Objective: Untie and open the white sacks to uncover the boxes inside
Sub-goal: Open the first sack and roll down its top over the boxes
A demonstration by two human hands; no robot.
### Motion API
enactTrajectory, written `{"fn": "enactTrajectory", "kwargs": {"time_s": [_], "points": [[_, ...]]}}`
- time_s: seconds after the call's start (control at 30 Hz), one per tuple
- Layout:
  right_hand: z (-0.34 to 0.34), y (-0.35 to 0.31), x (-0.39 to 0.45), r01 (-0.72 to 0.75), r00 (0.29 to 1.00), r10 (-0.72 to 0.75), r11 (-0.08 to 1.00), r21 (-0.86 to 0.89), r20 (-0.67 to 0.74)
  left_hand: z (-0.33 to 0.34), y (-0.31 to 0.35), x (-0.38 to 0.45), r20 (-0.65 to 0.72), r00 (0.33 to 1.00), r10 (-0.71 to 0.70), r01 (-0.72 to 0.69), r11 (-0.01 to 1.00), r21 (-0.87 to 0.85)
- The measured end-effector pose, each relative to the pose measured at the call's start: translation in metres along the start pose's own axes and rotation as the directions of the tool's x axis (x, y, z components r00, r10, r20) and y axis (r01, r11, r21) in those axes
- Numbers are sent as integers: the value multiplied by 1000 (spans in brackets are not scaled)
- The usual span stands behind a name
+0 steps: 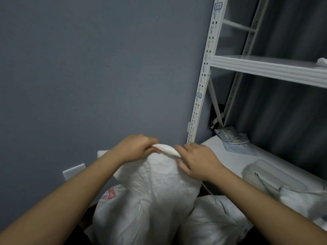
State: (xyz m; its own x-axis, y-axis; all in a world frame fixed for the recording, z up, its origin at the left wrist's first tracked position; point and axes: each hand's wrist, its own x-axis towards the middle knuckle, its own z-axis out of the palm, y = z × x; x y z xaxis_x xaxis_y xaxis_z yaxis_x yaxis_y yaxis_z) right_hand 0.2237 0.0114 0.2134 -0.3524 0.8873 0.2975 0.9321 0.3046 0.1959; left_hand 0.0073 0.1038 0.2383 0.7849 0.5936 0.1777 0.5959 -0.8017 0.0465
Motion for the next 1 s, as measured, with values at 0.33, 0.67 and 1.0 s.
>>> {"fn": "enactTrajectory", "kwargs": {"time_s": [0.33,0.67,1.0], "points": [[0,-2,-8,-74,997,59,925,373,51,13,8,4,-26,998,55,-60,947,-317],[3,-15,-14,-160,970,239,762,627,-43,13,19,3,-163,977,136,-159,977,-140],[10,-24,-13,-297,917,392,554,778,71,26,22,5,-194,968,162,-158,987,36]]}}
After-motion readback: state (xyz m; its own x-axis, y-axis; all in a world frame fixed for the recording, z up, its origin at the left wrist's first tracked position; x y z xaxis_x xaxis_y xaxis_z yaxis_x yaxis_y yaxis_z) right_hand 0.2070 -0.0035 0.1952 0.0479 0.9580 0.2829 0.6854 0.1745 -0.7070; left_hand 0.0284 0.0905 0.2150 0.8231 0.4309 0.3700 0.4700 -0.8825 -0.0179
